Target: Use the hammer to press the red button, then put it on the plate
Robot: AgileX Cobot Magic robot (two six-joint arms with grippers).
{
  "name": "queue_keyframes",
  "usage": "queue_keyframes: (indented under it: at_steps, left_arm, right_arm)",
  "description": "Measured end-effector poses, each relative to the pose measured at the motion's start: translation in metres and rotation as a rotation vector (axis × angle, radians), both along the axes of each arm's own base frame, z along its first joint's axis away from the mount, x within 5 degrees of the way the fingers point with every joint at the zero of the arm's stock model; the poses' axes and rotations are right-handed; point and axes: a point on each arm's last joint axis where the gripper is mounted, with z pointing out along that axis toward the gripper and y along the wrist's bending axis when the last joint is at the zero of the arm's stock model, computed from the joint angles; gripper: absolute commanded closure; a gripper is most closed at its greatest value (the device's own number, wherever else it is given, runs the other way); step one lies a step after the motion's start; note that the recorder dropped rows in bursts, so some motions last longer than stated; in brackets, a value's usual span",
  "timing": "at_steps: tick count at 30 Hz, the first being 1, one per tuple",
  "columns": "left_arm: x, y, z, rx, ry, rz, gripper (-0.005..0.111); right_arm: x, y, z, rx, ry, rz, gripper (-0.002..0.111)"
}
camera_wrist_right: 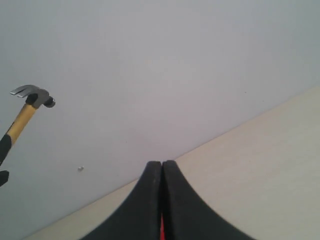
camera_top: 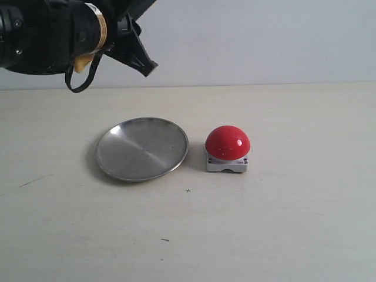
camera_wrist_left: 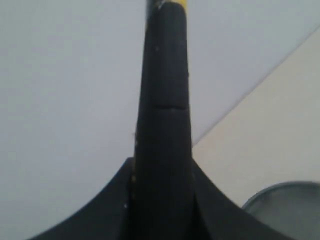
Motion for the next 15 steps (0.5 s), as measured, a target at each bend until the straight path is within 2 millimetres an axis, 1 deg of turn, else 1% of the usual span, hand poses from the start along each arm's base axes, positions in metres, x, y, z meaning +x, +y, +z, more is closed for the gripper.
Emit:
queue_keyframes:
  at_steps: [1, 3, 5, 8, 11, 13, 15]
  left_arm:
    - [-0.001, 0.000, 0.002, 0.060, 0.010, 0.020, 0.107]
    - [-0.003, 0.004, 0.008, 0.093, 0.091, 0.098, 0.107]
    - [-0.006, 0.007, 0.013, 0.065, 0.217, 0.162, 0.107]
    - [-0.017, 0.010, 0.012, 0.018, 0.467, 0.214, 0.107]
    - [-0.031, -0.001, 0.005, -0.094, 0.665, 0.174, 0.107]
    - [-0.039, -0.008, 0.005, -0.191, 0.744, 0.131, 0.107]
    - [-0.048, -0.014, 0.006, -0.267, 0.782, 0.088, 0.107]
  right_arm:
    - [0.000, 0.000, 0.000, 0.000, 0.000, 0.000, 0.108]
    - [0.000, 0.000, 0.000, 0.000, 0.001, 0.001, 0.108]
    - [0.000, 0.000, 0.000, 0.000, 0.001, 0.001, 0.108]
    - [0.000, 0.000, 0.000, 0.000, 0.001, 0.001, 0.108]
    - [0.000, 0.000, 0.000, 0.000, 0.001, 0.001, 0.108]
    - [0.000, 0.000, 0.000, 0.000, 0.002, 0.001, 0.108]
    - [0.000, 0.000, 0.000, 0.000, 0.002, 0.001, 0.108]
